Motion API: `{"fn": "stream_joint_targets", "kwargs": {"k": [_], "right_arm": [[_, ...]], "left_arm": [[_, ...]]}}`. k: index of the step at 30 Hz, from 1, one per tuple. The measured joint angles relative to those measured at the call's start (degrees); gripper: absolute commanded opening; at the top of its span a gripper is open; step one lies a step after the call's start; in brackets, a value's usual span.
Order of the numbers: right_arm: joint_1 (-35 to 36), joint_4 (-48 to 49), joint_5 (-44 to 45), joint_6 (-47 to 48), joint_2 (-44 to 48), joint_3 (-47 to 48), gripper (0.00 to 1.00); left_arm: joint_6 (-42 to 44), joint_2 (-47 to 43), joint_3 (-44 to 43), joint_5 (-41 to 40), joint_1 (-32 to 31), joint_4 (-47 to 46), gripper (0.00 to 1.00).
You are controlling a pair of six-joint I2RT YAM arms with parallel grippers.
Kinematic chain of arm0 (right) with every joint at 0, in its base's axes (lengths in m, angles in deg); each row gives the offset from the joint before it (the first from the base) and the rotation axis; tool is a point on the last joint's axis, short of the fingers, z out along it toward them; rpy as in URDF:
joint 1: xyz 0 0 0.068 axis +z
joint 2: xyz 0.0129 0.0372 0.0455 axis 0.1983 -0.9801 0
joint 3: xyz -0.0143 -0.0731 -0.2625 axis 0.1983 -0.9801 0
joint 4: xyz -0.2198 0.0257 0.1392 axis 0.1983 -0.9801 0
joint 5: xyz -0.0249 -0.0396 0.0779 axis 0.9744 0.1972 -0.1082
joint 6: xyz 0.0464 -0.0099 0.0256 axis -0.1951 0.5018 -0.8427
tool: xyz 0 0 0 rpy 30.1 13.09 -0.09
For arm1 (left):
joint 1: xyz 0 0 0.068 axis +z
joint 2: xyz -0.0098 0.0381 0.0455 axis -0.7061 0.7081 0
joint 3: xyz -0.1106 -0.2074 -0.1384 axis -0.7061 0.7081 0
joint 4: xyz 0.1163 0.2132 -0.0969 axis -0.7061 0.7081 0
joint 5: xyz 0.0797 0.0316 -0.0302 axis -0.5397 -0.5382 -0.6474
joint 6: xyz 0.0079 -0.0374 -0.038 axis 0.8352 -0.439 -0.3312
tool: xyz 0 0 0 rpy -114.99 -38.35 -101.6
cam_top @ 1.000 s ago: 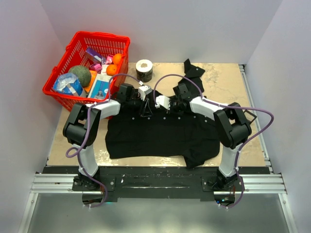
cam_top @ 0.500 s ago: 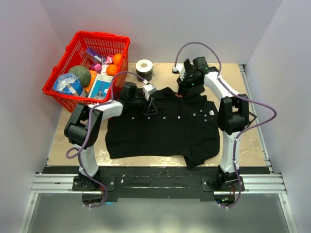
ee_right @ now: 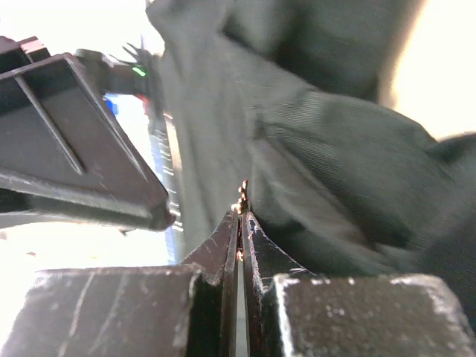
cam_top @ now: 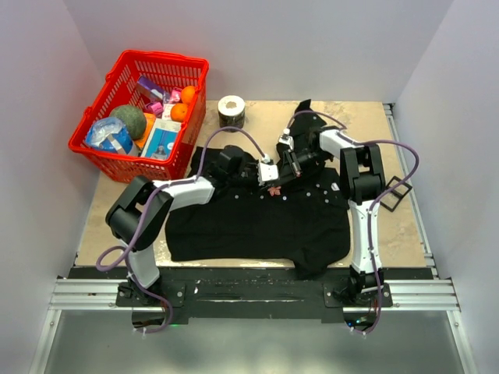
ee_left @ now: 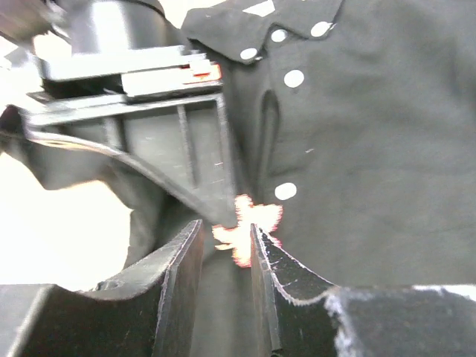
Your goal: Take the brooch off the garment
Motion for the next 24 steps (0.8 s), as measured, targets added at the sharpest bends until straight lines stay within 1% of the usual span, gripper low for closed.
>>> {"fn": "stream_joint_targets", "kwargs": {"k": [4,7,10,17,24], "right_arm": [[-1.55,3.93,-4.63,-9.14,0.00,-3.85,0.00],[-3.10,12.63,-9.79,-20.81,0.00,-8.02,0.00],[-4.15,20.31,-12.35,-30.88,-0.02,-12.04,0.00],[-4.07,29.88,-15.10,-43.91,-0.04,-12.79,0.00],[-4.04,33.97,-16.09,-49.81,-0.09,-12.83,0.00]], "left_arm": [[12.15,-2.27,3.08,-0.22,0.37,-0.28,0.37],[21.57,-2.93,3.54,0.59,0.48,1.77,0.37],[29.22,-2.95,3.54,1.66,0.48,3.72,0.39],[39.93,-2.91,3.34,4.39,0.46,5.55,0.41],[44.52,-1.01,3.08,5.66,0.15,6.56,0.40]]}}
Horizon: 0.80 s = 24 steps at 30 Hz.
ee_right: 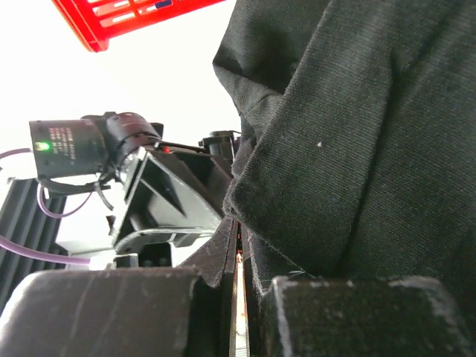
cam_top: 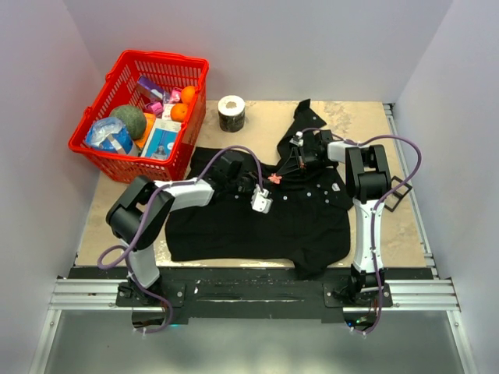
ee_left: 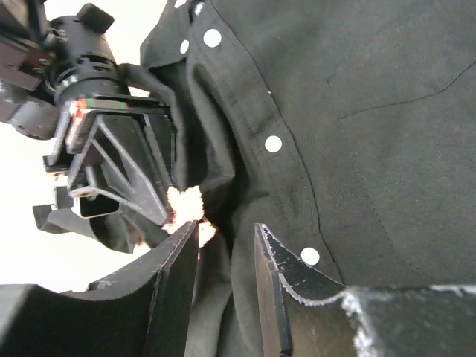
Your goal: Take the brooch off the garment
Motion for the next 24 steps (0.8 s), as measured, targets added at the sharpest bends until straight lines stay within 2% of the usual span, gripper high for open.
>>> {"fn": "stream_joint_targets", "kwargs": {"k": [11,19,24], "right_arm": [[-0.15,2.78,-0.07,-3.65,0.00,-1.86,0.00],[-0.28,5.79,-0.07,-6.51,0.00,-2.58,0.00],[-0.33,7.02,-0.07,-8.17,0.00,-3.48,0.00]], "left_arm": [[0.28,3.54,0.72,-6.08,-1.07,-10.23,0.35],[0.96,4.35,0.74,-7.10,-1.09,-11.08,0.33],[3.41,4.39,1.29,-7.06,-1.05,-11.15,0.35]]}}
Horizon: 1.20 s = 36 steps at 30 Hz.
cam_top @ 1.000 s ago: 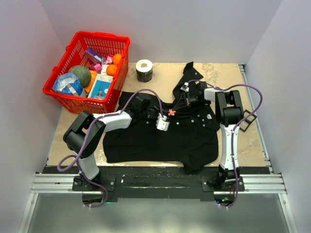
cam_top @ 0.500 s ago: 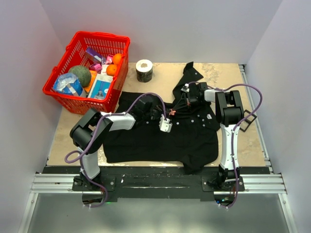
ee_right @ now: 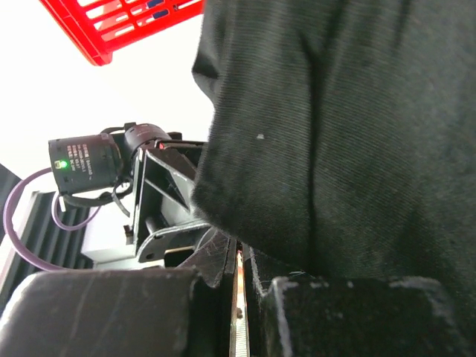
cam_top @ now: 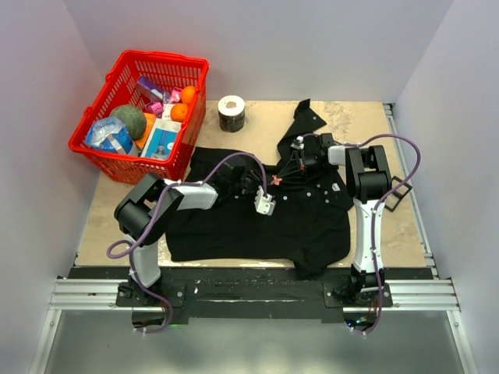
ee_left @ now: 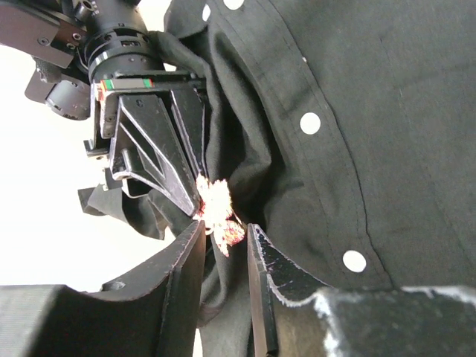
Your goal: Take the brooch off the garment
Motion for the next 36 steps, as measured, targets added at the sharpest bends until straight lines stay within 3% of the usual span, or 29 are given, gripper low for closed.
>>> {"fn": "stream_joint_targets", "kwargs": {"k": [6,26,32,35,36], "right_arm": [[0.20,0.94,-0.07,-1.62,0.00,-0.98,0.00],[0.28,5.55,-1.33,-4.28,0.04,-2.62,0.00],[0.28,7.52,-1.53,-5.81,0.15,-3.19,0.00],[0.28,8.31,-1.57,-6.67,0.15,-3.21,0.00],[0.31,8.55,-1.55,-6.82,0.15,-3.23,0.00]], "left_arm": [[3.91,0.00,0.39,-0.17,0.31,0.24,0.37],[4.98,2.49,0.33,-1.33,0.76,-4.37,0.26],[3.74,3.65,0.33,-1.29,0.76,-5.90,0.18],[3.67,3.65,0.31,-1.01,0.81,-5.64,0.10],[3.74,3.65,0.28,-0.81,0.87,-5.53,0.03]]}}
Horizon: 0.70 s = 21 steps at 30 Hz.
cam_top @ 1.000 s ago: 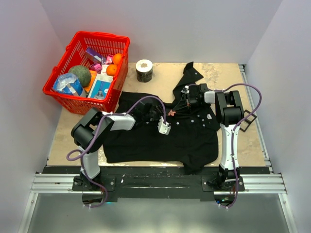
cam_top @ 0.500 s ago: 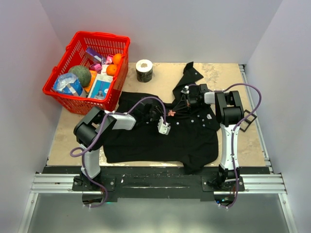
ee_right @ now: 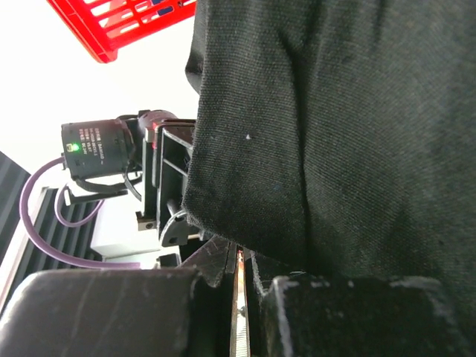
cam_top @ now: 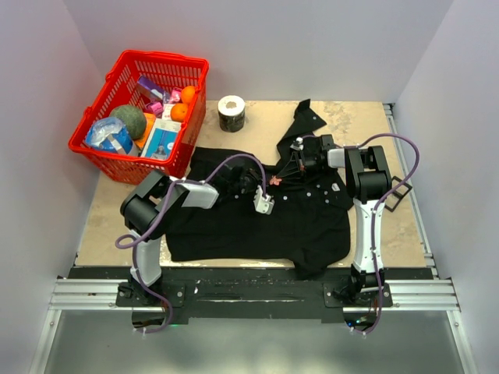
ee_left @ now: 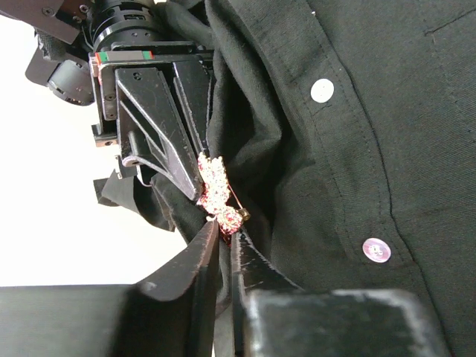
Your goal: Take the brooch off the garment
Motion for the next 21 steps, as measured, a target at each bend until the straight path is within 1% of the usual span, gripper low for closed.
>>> {"fn": "stream_joint_targets", "kwargs": {"k": [1,4,5,6,7,9,11,13,16,18,21], "right_arm": [[0.00,0.26,0.07,-0.15,0.00,-0.02,0.00],[-0.02,1.25,0.39,-0.70,0.00,-0.02,0.09],[-0.04,1.64,0.50,-1.27,0.00,-0.02,0.13],[-0.09,2.14,0.59,-1.70,0.00,0.00,0.24],[-0.13,2.51,0.59,-2.16,0.00,0.04,0.29],[-0.15,2.49,0.63,-2.78,0.00,0.70,0.37],[-0.44,1.22,0.63,-1.42,0.07,2.36,0.40],[-0.83,-3.41,1.73,3.43,0.24,6.21,0.42],[-1.99,-14.67,5.86,18.05,0.70,15.41,0.42],[-2.84,-22.27,9.31,29.16,2.45,19.93,0.43],[-3.98,-29.99,13.25,41.55,7.63,20.13,0.44]], "left_arm": [[0.04,0.00,-0.04,0.20,0.07,0.15,0.00],[-0.09,0.00,-1.36,1.03,0.59,1.84,0.00],[-0.63,0.00,-2.12,1.33,0.79,2.91,0.00],[-1.84,0.00,-2.97,1.51,0.90,4.17,0.00],[-3.30,0.00,-3.85,1.66,1.01,5.31,0.00],[-7.15,0.00,-5.95,2.08,1.14,7.65,0.00],[-11.45,0.00,-7.93,2.49,1.22,10.14,0.00],[-16.94,0.24,-10.64,3.10,1.62,13.14,0.00],[-26.12,1.42,-15.65,5.73,2.78,18.38,0.00],[-32.33,2.91,-18.36,7.39,3.82,20.98,0.00],[-40.63,5.03,-20.24,9.90,5.42,23.74,0.00]]}}
